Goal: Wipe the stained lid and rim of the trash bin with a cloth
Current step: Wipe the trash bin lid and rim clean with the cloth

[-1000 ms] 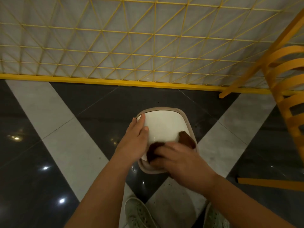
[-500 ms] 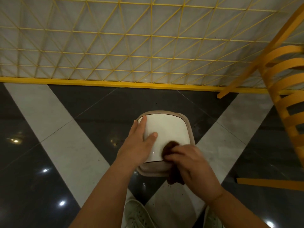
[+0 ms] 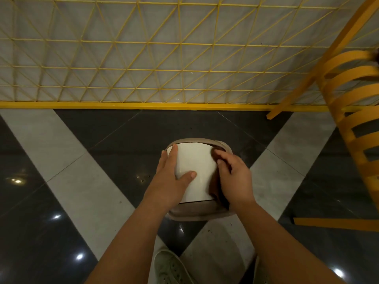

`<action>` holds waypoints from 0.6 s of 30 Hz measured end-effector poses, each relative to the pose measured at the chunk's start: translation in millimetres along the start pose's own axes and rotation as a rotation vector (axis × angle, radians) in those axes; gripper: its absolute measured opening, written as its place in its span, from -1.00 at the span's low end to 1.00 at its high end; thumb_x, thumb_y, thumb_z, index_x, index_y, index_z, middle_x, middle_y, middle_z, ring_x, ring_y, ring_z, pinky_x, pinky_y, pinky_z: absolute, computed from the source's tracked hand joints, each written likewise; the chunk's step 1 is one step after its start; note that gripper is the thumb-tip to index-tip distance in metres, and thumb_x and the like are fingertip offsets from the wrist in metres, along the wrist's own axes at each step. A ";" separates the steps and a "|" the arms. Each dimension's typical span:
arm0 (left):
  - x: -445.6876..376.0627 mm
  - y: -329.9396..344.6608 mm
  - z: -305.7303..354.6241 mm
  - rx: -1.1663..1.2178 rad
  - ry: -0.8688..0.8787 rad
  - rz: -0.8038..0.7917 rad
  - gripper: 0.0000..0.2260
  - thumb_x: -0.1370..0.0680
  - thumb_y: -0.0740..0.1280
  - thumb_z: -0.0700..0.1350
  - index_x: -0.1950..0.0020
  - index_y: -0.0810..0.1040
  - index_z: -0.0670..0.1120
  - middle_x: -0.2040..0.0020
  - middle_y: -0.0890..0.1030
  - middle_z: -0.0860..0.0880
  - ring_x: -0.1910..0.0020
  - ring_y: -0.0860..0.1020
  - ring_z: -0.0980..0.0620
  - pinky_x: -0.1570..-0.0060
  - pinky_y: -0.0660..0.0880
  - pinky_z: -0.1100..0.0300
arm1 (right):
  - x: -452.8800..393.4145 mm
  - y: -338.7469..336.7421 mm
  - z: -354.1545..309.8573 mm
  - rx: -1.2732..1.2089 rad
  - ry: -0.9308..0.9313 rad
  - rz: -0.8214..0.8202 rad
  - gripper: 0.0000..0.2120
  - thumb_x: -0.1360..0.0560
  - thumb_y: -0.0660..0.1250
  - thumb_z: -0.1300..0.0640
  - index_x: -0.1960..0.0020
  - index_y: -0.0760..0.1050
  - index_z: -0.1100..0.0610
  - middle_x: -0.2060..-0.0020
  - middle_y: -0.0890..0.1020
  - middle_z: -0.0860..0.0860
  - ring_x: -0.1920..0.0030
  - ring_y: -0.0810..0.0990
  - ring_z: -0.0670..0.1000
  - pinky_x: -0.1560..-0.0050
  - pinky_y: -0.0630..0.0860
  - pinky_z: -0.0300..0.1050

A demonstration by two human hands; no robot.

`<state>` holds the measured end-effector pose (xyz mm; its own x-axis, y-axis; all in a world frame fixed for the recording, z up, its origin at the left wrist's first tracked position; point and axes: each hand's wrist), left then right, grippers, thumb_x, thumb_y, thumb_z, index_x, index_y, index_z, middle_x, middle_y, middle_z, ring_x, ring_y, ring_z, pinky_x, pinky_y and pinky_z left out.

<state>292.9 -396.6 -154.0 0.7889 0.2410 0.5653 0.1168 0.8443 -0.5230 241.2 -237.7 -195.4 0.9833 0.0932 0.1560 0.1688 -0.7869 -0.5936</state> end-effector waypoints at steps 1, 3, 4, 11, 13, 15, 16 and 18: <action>0.3 0.3 0.9 -0.002 -0.004 -0.001 -0.26 -0.55 0.25 0.12 -0.50 -0.23 0.24 -0.55 -0.21 0.13 -0.52 0.04 -0.06 -0.40 0.22 -0.05 | -4.0 0.6 5.9 -0.016 0.078 -0.002 -0.70 -0.60 0.18 0.11 -0.28 0.48 -0.10 -0.26 0.51 -0.08 -0.15 0.44 -0.14 -0.21 0.27 -0.28; 0.6 1.3 3.2 -0.003 0.003 -0.004 -0.27 -0.55 0.25 0.12 -0.50 -0.23 0.24 -0.55 -0.21 0.14 -0.52 0.06 -0.06 -0.40 0.22 -0.05 | -0.9 -1.4 14.5 0.021 0.173 -0.025 -0.68 -0.60 0.17 0.09 -0.34 0.43 -0.09 -0.28 0.51 -0.03 -0.18 0.48 -0.04 -0.21 0.33 -0.22; 0.2 1.8 4.0 -0.006 0.010 -0.006 -0.27 -0.55 0.25 0.12 -0.50 -0.23 0.24 -0.55 -0.21 0.14 -0.52 0.06 -0.05 -0.40 0.22 -0.04 | 5.2 -3.6 16.7 0.043 0.195 -0.023 -0.67 -0.60 0.18 0.08 -0.34 0.41 -0.09 -0.28 0.51 -0.03 -0.18 0.49 -0.04 -0.22 0.35 -0.20; -6.1 3.4 4.3 -0.006 0.019 -0.032 -0.26 -0.55 0.27 0.09 -0.51 -0.21 0.26 -0.55 -0.22 0.15 -0.53 -0.01 -0.03 -0.42 0.15 -0.05 | 64.5 -8.2 0.9 0.145 -0.227 0.012 -0.67 -0.51 0.32 0.23 -0.19 0.54 -0.11 -0.17 0.52 -0.19 -0.21 0.41 -0.17 -0.30 0.30 -0.23; -6.7 1.2 3.0 -0.007 0.033 -0.050 -0.25 -0.55 0.29 0.07 -0.51 -0.20 0.25 -0.54 -0.25 0.15 -0.54 -0.06 -0.02 -0.45 0.10 -0.05 | 62.8 -9.7 -2.1 0.163 -0.321 -0.024 -0.67 -0.50 0.34 0.23 -0.19 0.56 -0.08 -0.17 0.56 -0.14 -0.20 0.44 -0.15 -0.29 0.32 -0.23; -7.9 -2.9 2.3 -0.039 0.054 -0.047 -0.22 -0.52 0.33 0.09 -0.50 -0.19 0.28 -0.52 -0.30 0.18 -0.54 -0.08 -0.05 -0.46 0.10 -0.13 | 60.8 -14.5 1.7 0.164 -0.329 -0.047 -0.68 -0.51 0.33 0.22 -0.20 0.56 -0.08 -0.17 0.57 -0.11 -0.20 0.45 -0.12 -0.28 0.35 -0.21; -8.1 -5.2 1.6 -0.058 0.061 -0.027 -0.18 -0.49 0.35 0.11 -0.49 -0.20 0.30 -0.52 -0.32 0.19 -0.54 -0.07 -0.07 -0.45 0.11 -0.18 | 61.1 -17.7 6.5 0.172 -0.309 -0.044 -0.67 -0.50 0.33 0.22 -0.20 0.56 -0.07 -0.17 0.57 -0.10 -0.19 0.45 -0.12 -0.27 0.36 -0.21; -6.5 -9.5 0.7 -0.114 0.037 0.047 -0.07 -0.41 0.41 0.20 -0.48 -0.25 0.29 -0.52 -0.31 0.18 -0.54 -0.05 -0.10 -0.42 0.12 -0.25 | 63.4 -25.8 19.3 0.188 -0.257 -0.025 -0.68 -0.50 0.35 0.24 -0.19 0.56 -0.06 -0.14 0.58 -0.09 -0.15 0.45 -0.13 -0.23 0.33 -0.28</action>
<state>286.3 -405.9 -152.3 0.8165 0.2598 0.5156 0.1450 0.7721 -0.6187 300.6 -199.7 -185.4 0.9595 0.2810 -0.0183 0.1788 -0.6582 -0.7314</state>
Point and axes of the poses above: each hand's wrist, its own x-axis away from the middle knuckle, its own y-axis out of the palm, z = x × y
